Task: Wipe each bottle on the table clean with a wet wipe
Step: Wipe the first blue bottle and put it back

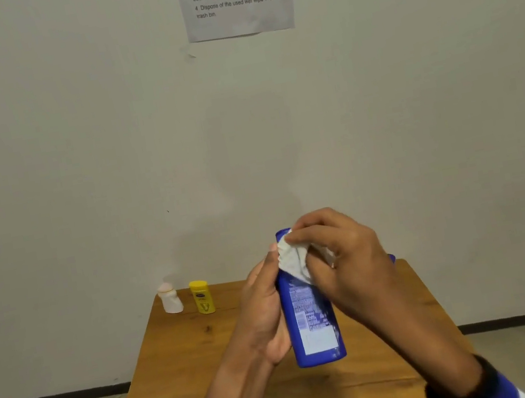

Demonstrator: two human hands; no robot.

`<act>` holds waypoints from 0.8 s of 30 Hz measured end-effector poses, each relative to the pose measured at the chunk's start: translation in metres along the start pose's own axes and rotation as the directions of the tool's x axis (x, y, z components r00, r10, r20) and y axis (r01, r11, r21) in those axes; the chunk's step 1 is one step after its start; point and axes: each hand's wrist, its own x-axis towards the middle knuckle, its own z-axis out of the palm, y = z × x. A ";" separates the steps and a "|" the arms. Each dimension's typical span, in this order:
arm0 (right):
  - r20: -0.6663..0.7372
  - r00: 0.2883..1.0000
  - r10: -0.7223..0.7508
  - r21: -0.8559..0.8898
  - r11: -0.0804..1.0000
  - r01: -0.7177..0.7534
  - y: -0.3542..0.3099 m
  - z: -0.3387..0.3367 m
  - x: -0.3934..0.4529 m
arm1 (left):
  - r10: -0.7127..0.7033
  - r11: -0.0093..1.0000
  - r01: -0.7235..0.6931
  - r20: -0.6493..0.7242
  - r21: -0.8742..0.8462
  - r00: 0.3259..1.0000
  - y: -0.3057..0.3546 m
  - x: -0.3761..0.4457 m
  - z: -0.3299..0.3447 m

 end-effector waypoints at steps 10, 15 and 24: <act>0.075 0.989 0.129 0.333 0.931 -0.147 -0.007 0.011 -0.085 | 0.079 0.985 -0.086 -0.054 -0.147 0.995 0.020 0.005 -0.020; -0.017 0.991 0.134 0.168 0.977 -0.129 -0.001 0.003 -0.032 | -0.082 0.992 0.086 0.043 -0.096 0.996 0.003 0.007 -0.011; 0.191 0.972 0.140 0.351 0.915 -0.201 0.000 0.008 -0.096 | 0.133 0.951 -0.182 -0.203 -0.250 0.970 0.035 0.024 -0.022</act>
